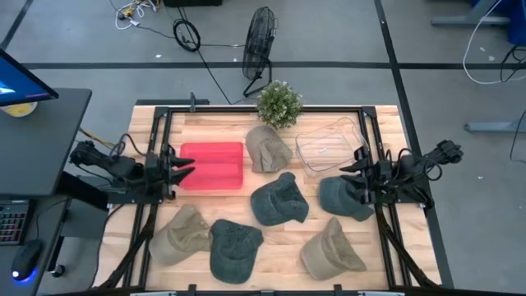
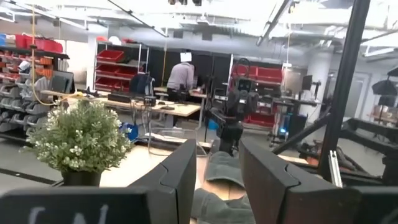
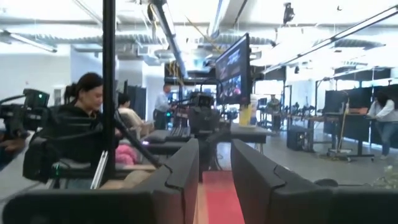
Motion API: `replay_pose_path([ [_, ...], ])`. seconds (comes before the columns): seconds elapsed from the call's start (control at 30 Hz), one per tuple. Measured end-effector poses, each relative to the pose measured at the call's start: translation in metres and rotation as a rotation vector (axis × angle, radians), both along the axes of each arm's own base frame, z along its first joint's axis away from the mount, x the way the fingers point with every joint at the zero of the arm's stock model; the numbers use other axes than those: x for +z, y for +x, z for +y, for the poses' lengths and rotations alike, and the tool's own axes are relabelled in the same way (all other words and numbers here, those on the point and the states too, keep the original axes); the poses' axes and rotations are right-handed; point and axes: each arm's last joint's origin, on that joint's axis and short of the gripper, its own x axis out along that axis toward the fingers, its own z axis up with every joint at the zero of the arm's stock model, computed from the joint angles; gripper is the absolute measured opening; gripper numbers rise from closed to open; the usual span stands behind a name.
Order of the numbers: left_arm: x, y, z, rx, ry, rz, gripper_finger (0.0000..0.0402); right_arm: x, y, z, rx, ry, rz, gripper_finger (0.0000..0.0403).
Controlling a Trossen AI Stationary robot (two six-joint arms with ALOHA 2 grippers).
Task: Pick & Place hat
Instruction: Put the top left black cap into the transparent bin
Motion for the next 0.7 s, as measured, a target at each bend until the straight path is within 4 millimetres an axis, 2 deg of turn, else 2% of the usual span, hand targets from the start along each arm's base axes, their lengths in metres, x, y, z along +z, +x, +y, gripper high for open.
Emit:
replay_pose_path([
  [0.23, 0.031, -0.001, 0.001, 0.017, 0.018, 0.043, 0.0126, 0.029, 0.008, 0.002, -0.008, 0.001, 0.036, 0.0098],
  [0.47, 0.057, 0.021, -0.003, 0.069, 0.06, 0.141, 0.0126, 0.063, 0.043, 0.01, -0.043, -0.009, 0.183, 0.0099],
  [0.57, 0.06, 0.037, -0.007, 0.088, 0.094, 0.223, 0.0126, 0.073, 0.063, 0.013, -0.06, 0.012, 0.276, 0.0108],
  [0.7, 0.049, 0.059, -0.013, 0.102, 0.112, 0.335, 0.0126, 0.077, 0.087, 0.019, -0.081, 0.025, 0.426, 0.0128],
])
